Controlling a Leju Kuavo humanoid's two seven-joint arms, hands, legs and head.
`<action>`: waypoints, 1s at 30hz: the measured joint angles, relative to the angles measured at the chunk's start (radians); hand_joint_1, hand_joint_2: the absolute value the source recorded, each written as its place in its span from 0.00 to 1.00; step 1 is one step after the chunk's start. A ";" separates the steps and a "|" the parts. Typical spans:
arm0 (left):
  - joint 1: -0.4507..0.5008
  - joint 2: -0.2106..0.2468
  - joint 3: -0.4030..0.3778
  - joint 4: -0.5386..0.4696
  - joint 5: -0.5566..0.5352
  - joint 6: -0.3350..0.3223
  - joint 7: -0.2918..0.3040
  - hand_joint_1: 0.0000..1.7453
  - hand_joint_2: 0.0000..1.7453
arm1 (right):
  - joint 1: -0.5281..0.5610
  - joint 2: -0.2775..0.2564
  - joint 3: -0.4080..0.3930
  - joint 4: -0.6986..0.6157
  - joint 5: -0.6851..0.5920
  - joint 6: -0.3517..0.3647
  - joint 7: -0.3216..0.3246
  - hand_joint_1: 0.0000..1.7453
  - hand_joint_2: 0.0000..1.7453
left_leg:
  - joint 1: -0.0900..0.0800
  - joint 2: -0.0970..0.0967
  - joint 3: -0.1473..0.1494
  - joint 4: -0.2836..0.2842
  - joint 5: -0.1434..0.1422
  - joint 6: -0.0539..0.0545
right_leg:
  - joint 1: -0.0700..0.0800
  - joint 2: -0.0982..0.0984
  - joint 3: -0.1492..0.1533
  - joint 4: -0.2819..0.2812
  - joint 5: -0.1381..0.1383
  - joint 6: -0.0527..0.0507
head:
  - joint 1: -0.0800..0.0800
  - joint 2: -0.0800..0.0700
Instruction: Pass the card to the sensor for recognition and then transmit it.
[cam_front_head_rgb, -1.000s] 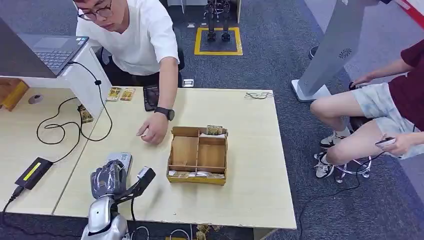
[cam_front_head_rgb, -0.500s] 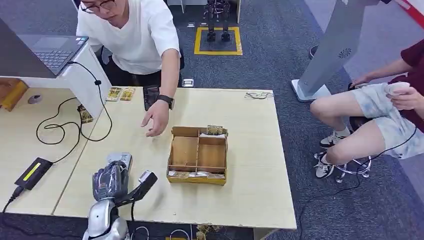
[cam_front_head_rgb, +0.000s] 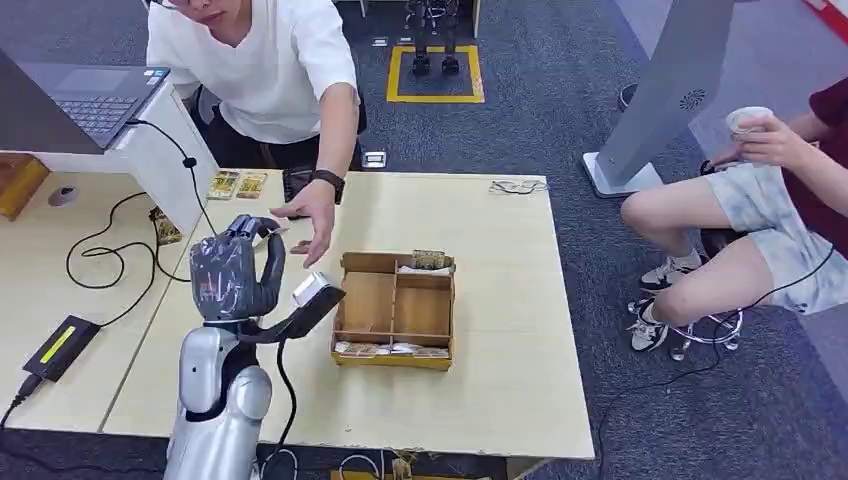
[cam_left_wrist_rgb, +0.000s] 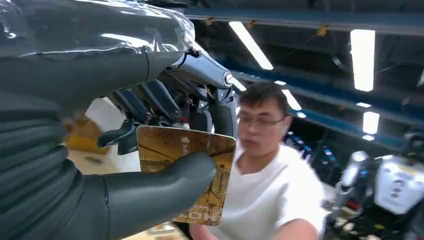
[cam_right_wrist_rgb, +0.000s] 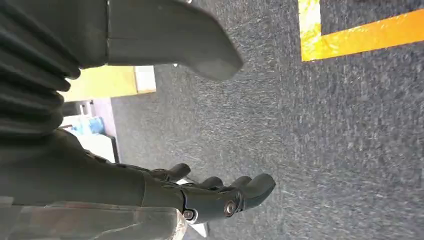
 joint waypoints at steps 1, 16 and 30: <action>-0.016 -0.002 -0.017 0.000 0.000 -0.003 0.000 1.00 1.00 | 0.000 -0.001 0.001 0.004 0.002 -0.001 -0.004 0.00 0.00 | 0.000 0.000 0.000 0.000 0.000 0.000 | 0.000 0.000 0.000 0.000 0.000 0.000 | 0.001 0.000; -0.181 -0.052 -0.121 0.080 -0.026 -0.084 0.065 1.00 1.00 | -0.012 -0.055 0.007 0.126 0.002 -0.038 -0.025 0.00 0.00 | 0.000 0.000 -0.001 0.000 0.000 0.000 | 0.000 0.000 -0.002 0.000 0.000 0.000 | 0.000 0.000; -0.259 -0.074 -0.139 0.229 -0.060 -0.160 0.107 0.00 1.00 | -0.018 -0.086 0.010 0.200 0.001 -0.060 -0.007 0.00 0.00 | 0.000 0.001 -0.002 0.000 0.000 0.000 | 0.000 0.000 -0.003 0.000 0.000 0.000 | 0.000 0.000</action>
